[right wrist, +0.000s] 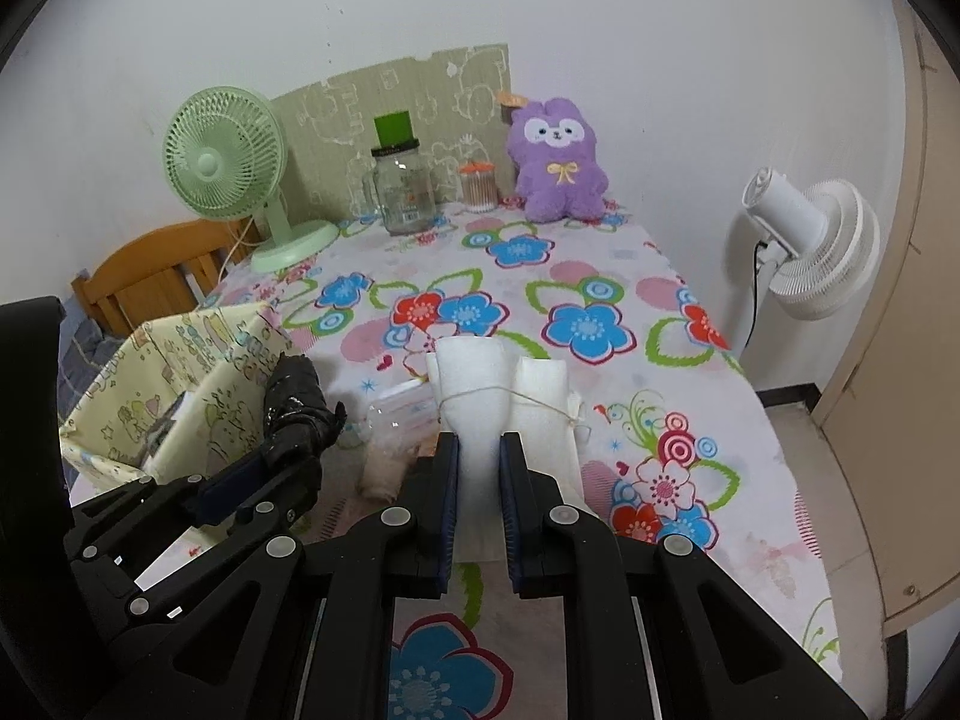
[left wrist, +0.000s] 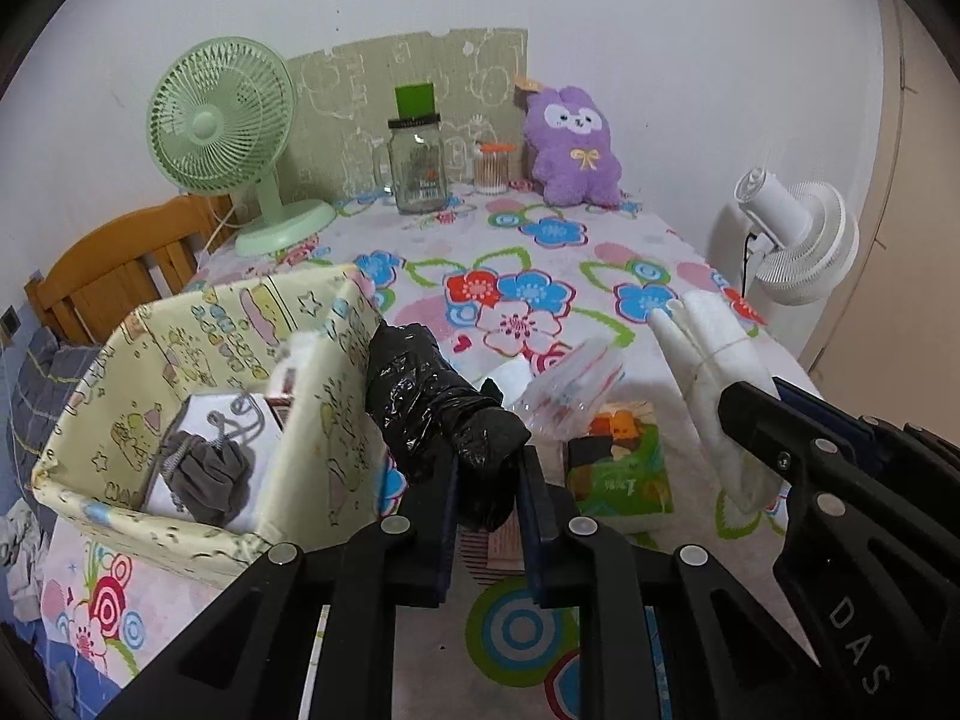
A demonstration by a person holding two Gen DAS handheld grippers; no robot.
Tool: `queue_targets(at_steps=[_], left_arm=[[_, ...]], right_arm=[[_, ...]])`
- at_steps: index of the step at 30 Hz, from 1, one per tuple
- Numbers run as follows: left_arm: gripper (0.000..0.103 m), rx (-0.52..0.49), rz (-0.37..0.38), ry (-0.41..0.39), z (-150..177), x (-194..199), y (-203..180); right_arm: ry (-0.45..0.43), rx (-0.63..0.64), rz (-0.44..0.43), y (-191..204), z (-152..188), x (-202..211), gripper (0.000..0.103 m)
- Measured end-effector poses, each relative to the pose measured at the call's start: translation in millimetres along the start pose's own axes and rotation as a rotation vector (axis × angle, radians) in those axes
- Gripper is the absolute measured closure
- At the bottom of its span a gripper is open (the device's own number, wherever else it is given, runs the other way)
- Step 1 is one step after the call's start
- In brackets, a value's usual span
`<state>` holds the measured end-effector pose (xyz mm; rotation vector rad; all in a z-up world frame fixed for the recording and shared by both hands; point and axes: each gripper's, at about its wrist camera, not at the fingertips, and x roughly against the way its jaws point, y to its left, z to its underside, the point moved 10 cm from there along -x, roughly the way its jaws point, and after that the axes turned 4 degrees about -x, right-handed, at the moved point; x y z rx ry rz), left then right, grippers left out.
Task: Organize soft objects
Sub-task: 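Lift the tissue pack and black bundle and carry both toward the fabric box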
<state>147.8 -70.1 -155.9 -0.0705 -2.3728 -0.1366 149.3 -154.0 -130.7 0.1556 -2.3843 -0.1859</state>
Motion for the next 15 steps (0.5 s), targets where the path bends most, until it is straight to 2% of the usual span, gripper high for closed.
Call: queue_targets(at_steps=[15], left_arm=[[0.087, 0.004, -0.011, -0.091, -24.8, 36.3, 15.2]], right_arm=[[-0.077, 0.043, -0.013, 23.8, -26.3, 33.4, 0.087]])
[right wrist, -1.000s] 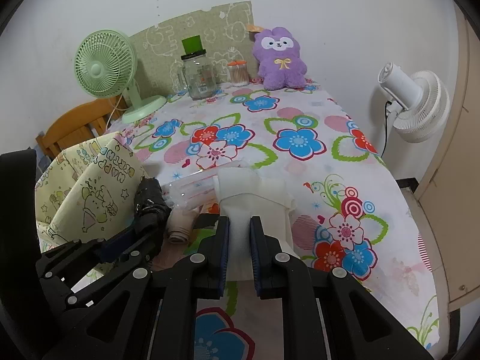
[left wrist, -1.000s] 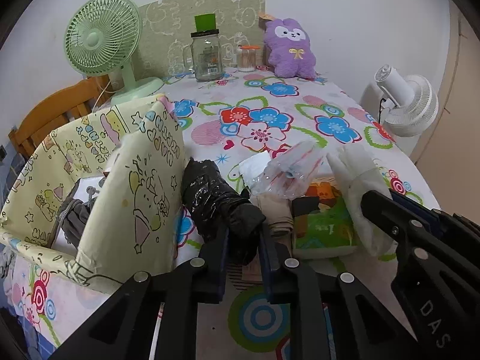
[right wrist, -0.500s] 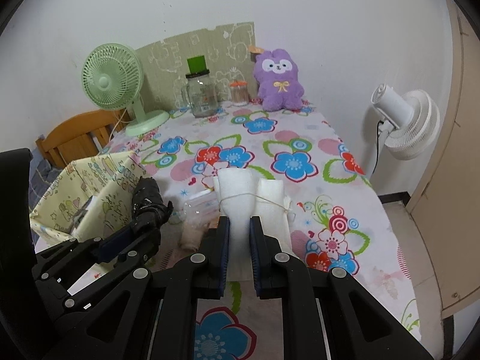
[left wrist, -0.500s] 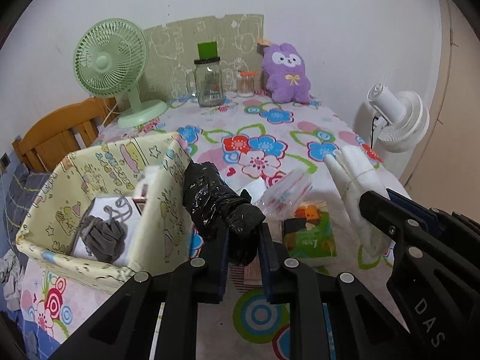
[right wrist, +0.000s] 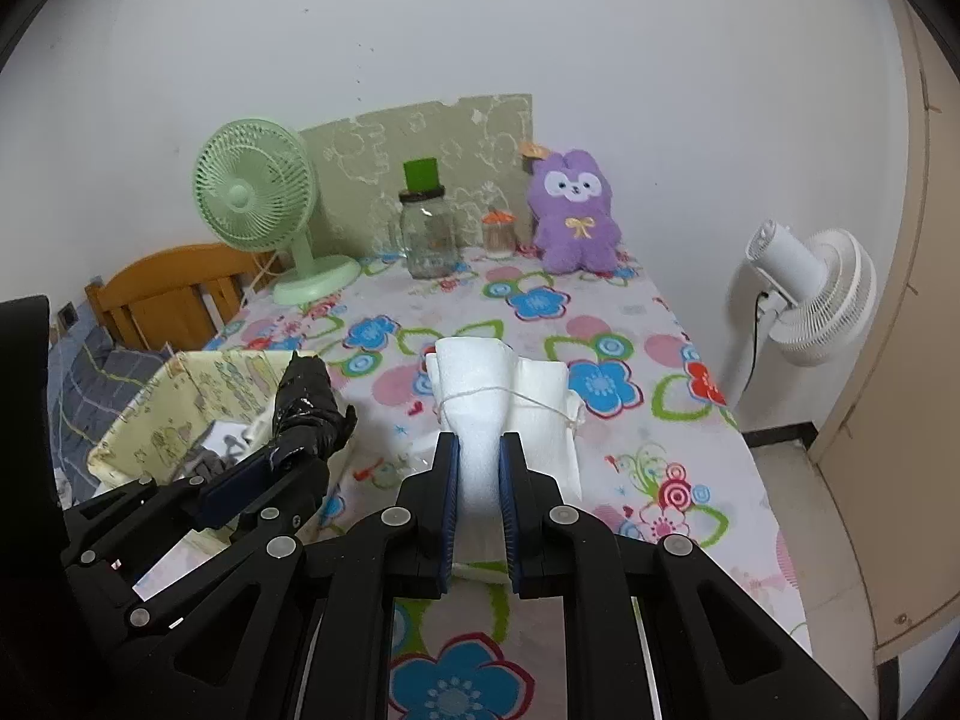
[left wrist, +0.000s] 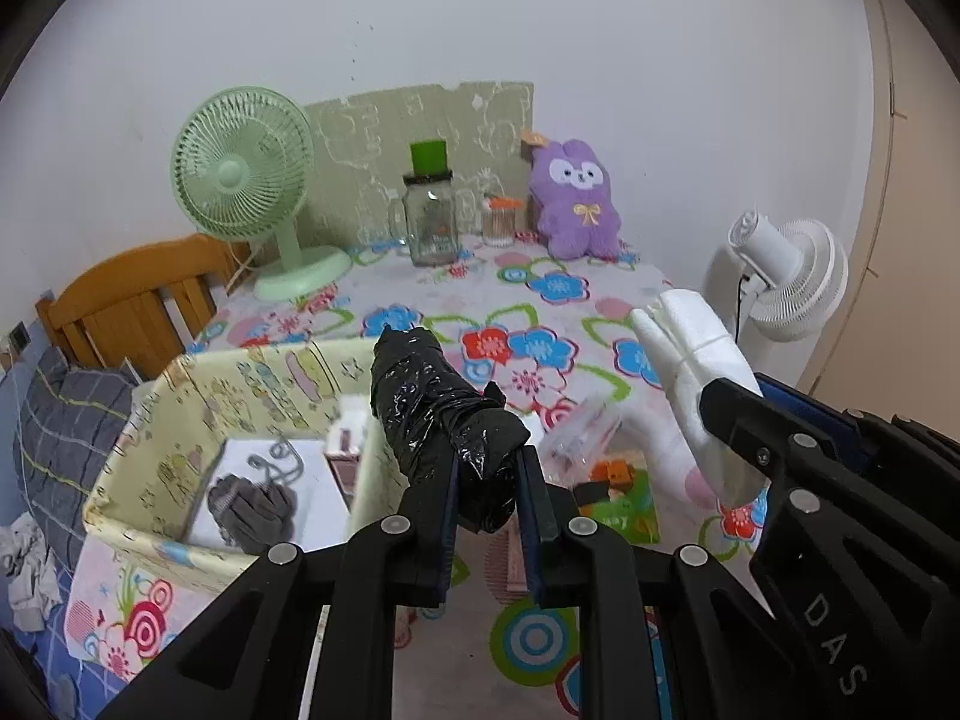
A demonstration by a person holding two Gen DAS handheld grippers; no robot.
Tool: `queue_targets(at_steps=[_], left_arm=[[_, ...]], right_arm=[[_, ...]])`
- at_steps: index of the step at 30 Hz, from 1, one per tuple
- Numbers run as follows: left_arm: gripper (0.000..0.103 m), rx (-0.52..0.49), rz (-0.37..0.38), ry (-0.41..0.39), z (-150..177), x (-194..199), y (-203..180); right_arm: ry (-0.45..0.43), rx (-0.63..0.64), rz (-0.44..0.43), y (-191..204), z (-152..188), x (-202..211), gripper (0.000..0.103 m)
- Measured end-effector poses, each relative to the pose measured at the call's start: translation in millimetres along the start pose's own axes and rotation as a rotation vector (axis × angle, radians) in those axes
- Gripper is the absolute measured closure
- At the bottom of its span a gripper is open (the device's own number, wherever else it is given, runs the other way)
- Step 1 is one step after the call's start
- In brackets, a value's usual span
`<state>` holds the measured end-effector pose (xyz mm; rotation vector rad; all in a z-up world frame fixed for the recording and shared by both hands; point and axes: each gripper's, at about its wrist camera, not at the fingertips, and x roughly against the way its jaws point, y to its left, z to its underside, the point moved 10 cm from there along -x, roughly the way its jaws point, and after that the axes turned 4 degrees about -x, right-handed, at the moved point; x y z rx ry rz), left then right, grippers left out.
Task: Organize soft objects
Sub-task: 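Lift the tissue pack and black bundle and carry both toward the fabric box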
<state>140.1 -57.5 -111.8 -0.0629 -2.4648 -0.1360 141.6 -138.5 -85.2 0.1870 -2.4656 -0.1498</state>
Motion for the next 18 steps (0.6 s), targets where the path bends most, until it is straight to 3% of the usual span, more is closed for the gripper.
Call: queue_targets(at_steps=[18], left_arm=[[0.087, 0.021, -0.046, -0.049, -19.1, 11.1, 44.6]], right_arm=[[-0.044, 0.072, -0.051, 56.0, -28.5, 0.7, 0.087]])
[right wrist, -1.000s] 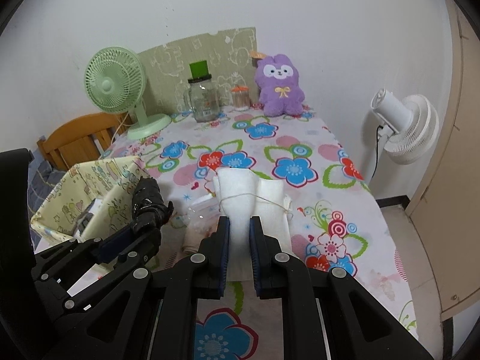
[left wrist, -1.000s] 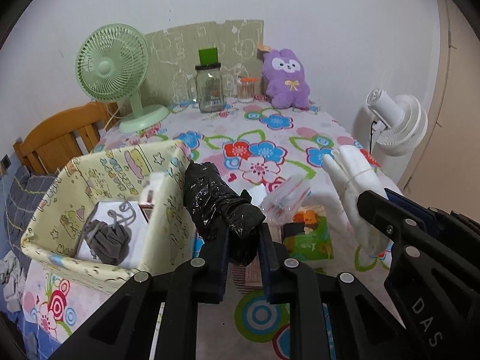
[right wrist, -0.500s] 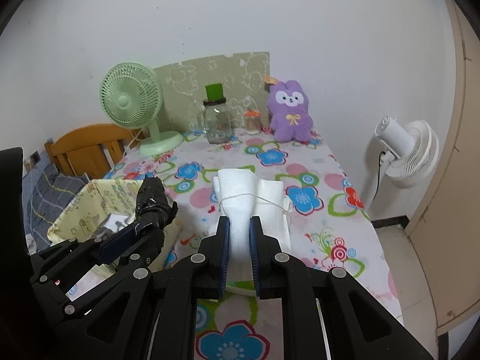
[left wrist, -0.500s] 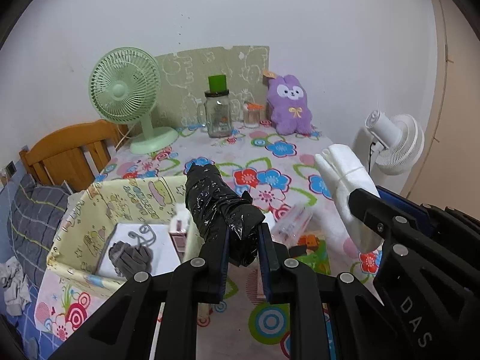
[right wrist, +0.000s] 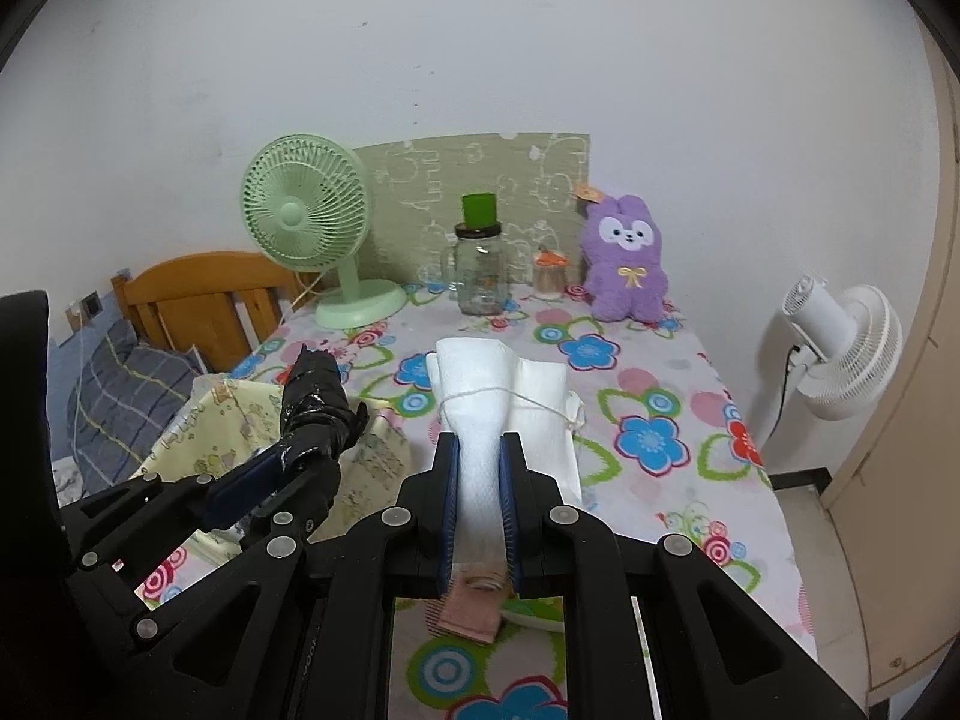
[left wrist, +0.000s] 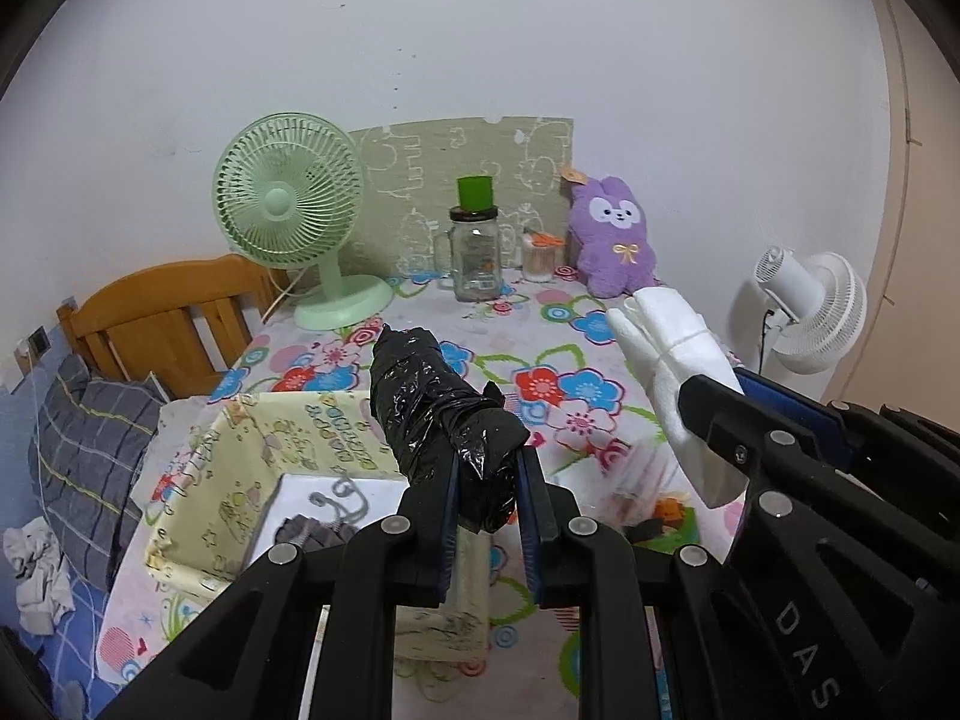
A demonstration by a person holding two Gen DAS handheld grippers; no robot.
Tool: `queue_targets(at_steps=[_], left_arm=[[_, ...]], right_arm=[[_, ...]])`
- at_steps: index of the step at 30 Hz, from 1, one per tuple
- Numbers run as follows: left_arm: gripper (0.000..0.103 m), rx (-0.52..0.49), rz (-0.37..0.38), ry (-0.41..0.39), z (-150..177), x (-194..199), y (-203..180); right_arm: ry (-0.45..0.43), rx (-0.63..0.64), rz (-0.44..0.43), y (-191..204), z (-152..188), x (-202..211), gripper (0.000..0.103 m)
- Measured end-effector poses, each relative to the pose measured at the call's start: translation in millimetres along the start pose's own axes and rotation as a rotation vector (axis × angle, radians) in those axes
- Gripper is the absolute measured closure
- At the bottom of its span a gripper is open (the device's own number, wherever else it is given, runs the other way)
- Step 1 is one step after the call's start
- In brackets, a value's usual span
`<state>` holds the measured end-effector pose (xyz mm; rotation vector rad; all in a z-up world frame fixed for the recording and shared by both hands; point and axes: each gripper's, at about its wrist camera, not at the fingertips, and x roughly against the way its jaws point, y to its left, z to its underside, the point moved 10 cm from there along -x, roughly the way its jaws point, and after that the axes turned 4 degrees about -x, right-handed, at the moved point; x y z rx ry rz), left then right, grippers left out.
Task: Organize soft objects
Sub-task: 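Lift the tissue pack and black bundle and carry both toward the fabric box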
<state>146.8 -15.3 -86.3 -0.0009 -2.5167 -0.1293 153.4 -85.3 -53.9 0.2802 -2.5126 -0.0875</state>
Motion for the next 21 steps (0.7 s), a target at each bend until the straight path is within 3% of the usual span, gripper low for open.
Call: queue_targets(at_steps=[21], left_arm=[[0.087, 0.012, -0.048, 0.012, -3.4, -13.0, 66.3]], right_arm=[[0.025, 0.067, -0.105, 71.3, -15.3, -36.2, 0.087]])
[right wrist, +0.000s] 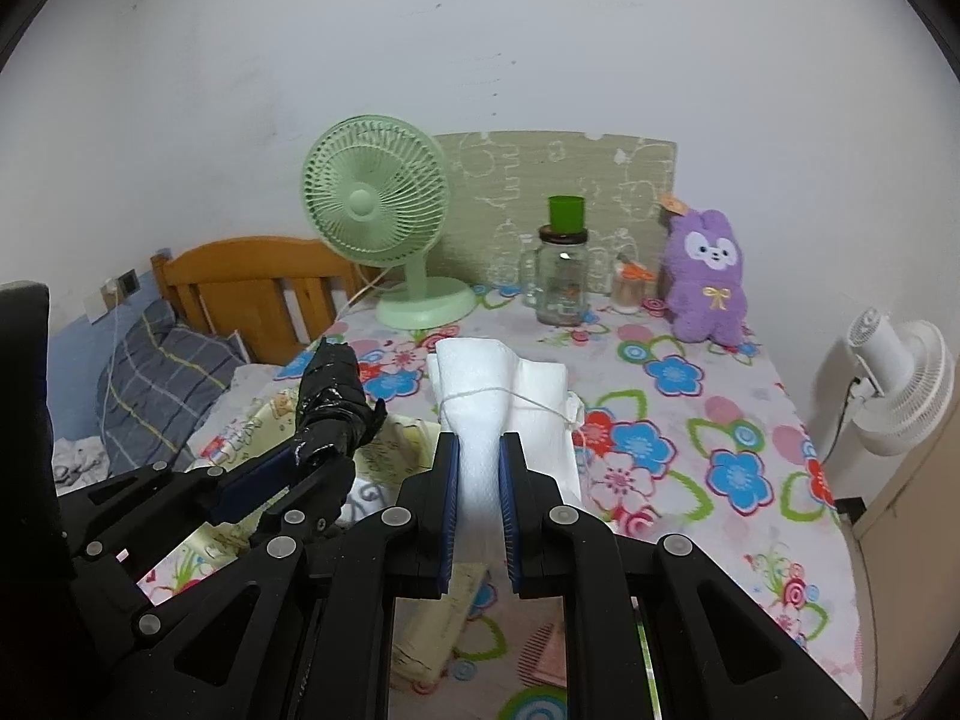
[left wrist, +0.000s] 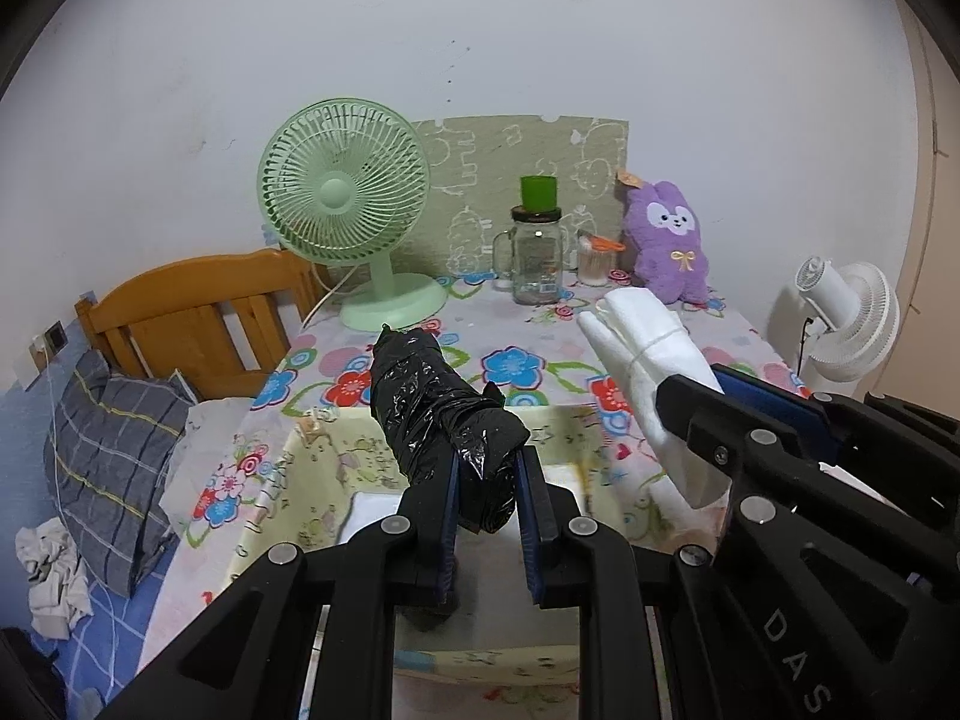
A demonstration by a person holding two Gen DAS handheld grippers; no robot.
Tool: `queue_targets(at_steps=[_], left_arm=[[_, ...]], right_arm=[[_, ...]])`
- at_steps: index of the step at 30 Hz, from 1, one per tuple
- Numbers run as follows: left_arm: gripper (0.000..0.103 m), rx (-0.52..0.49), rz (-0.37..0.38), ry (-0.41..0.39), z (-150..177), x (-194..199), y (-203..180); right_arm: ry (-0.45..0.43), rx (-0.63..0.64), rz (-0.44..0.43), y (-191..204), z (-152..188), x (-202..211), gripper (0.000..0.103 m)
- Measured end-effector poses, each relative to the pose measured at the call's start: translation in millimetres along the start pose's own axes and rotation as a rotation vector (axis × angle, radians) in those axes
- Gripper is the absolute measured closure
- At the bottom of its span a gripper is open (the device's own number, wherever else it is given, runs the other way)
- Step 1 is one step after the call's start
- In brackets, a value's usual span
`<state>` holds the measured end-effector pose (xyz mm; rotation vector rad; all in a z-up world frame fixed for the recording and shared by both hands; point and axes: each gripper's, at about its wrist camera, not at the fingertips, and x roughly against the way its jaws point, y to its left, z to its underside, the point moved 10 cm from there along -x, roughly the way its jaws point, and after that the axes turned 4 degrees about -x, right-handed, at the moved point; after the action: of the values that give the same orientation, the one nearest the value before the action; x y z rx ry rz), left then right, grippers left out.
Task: Organize soft objects
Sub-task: 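Lift the tissue pack and black bundle and carry both toward the fabric box, then lower both items into the box and open both tools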
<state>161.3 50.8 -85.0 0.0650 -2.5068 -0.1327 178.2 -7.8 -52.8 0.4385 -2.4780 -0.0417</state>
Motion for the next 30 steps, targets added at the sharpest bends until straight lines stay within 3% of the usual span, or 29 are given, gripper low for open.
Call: queue_targets(at_steps=[11, 20, 27, 30], left_arm=[[0.086, 0.014, -0.036, 0.031, 8.4, -11.3, 37.7], [0.085, 0.026, -0.047, 0.082, 23.2, -29.4, 52.0], [0.079, 0.005, -0.034, 0.127, 39.6, -43.1, 51.3], [0.071, 0.007, -0.037, 0.148, 46.0, -46.8, 52.5]], right_arm=[[0.04, 0.024, -0.096, 39.9, 0.4, -26.3, 0.087], [0.1, 0.016, -0.125, 54.8, 11.4, -52.4, 0.087], [0.148, 0.005, -0.119, 55.5, 27.0, -70.7, 0.087], [0.154, 0.008, -0.127, 57.7, 31.4, -73.2, 0.086]])
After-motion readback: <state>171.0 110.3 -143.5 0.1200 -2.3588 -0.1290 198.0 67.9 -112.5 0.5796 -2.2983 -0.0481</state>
